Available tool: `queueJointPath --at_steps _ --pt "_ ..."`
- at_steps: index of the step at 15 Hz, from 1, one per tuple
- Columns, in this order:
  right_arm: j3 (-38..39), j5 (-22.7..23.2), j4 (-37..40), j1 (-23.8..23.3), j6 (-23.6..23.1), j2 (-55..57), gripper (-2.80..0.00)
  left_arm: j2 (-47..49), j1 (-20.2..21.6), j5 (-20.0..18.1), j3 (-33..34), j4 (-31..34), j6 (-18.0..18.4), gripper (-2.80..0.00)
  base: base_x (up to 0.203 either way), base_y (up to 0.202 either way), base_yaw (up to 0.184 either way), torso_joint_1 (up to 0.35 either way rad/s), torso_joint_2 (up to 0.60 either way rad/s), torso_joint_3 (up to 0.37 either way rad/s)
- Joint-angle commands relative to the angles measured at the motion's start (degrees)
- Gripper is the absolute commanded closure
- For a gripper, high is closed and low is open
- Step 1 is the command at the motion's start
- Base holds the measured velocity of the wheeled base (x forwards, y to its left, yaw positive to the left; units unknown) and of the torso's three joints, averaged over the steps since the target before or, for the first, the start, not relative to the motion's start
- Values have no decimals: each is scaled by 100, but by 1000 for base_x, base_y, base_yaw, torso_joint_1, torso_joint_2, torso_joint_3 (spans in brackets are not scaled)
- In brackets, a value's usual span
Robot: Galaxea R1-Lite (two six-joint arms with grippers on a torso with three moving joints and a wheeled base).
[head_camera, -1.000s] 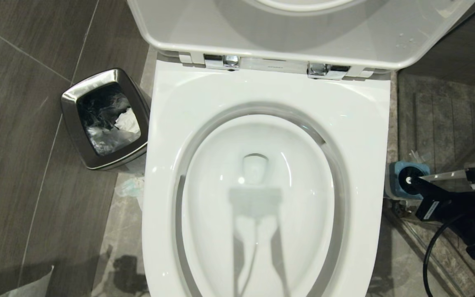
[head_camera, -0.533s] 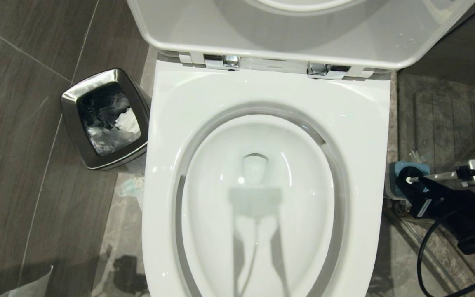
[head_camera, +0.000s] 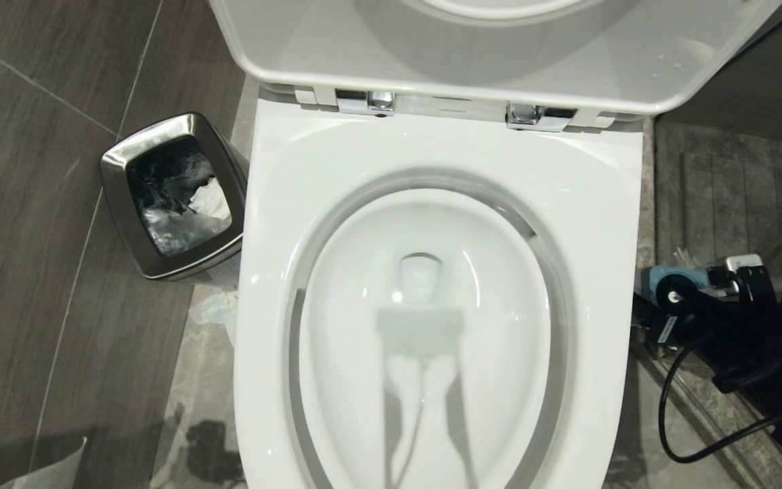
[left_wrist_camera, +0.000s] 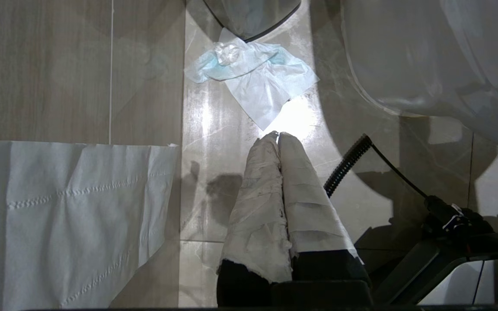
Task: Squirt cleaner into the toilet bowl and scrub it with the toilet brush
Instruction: Pour in the cleaning agent
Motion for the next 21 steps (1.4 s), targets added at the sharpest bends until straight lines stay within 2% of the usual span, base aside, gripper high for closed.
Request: queueJointPath --at_steps 1,12,21 --pt "-331 4 -75 11 -6 614 -280 9 1 0 9 1 0 0 0 0 0 0 0 0" --pt "-2383 -14 -79 50 -121 1610 -280 0 1 0 9 1 0 0 0 0 0 0 0 0" --pt "-3356 -22 -79 430 -136 1989 -280 9 1 0 9 1 0 0 0 0 0 0 5 0"
